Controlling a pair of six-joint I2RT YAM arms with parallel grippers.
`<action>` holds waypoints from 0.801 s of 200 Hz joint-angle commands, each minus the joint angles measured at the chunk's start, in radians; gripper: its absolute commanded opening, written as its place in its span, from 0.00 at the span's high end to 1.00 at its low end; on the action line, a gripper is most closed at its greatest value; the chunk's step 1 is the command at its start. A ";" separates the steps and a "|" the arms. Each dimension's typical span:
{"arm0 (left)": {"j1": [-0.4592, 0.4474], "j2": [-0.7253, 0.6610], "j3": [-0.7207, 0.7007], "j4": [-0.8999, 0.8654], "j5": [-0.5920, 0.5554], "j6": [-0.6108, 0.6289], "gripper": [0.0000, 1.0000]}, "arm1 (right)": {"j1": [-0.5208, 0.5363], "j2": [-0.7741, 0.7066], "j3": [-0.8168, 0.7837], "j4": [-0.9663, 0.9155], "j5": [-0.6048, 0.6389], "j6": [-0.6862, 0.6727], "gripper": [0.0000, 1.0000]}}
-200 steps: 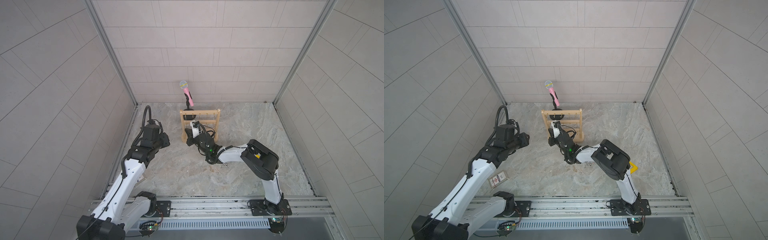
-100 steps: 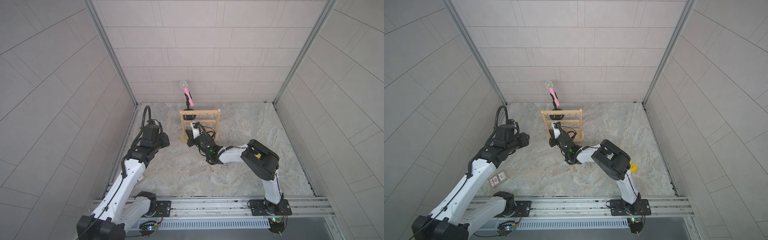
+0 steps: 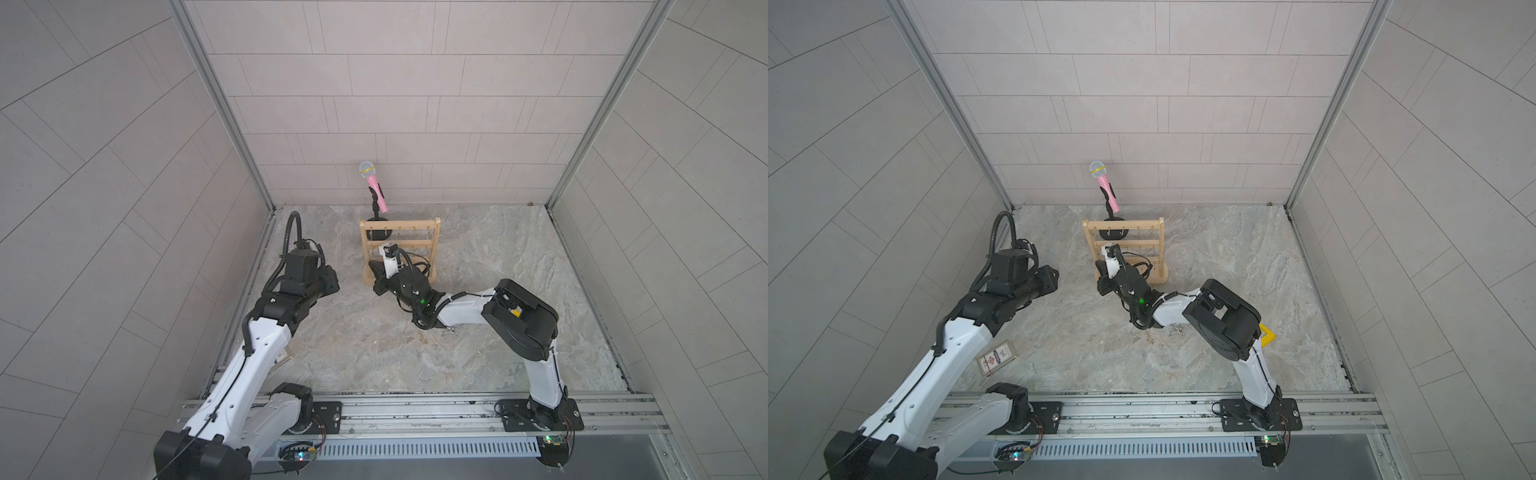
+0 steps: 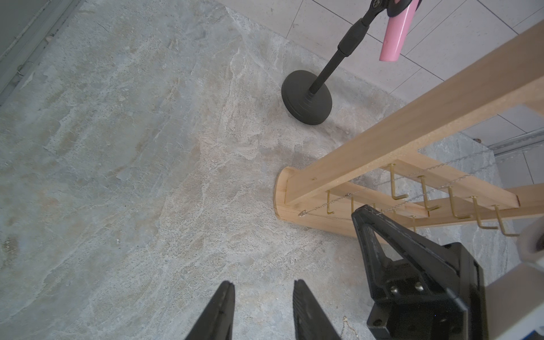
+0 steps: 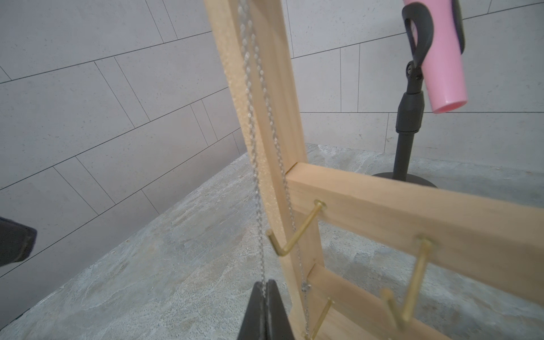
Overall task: Hang the necklace on the jewelry display stand
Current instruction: Hang the necklace on the stand.
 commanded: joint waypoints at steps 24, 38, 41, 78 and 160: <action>0.009 -0.003 -0.012 0.020 0.000 -0.006 0.62 | -0.008 -0.046 -0.006 -0.012 0.021 0.007 1.00; 0.008 -0.004 -0.012 0.020 0.001 -0.006 0.62 | -0.009 -0.045 -0.009 -0.013 0.025 0.010 1.00; 0.009 -0.003 -0.013 0.020 0.001 -0.006 0.62 | -0.010 -0.047 -0.009 -0.013 0.025 0.010 1.00; 0.010 -0.003 -0.013 0.020 0.001 -0.006 0.62 | -0.015 -0.049 -0.013 -0.015 0.029 0.010 1.00; 0.011 -0.003 -0.013 0.021 0.001 -0.005 0.62 | -0.027 -0.043 -0.018 -0.015 0.037 0.021 1.00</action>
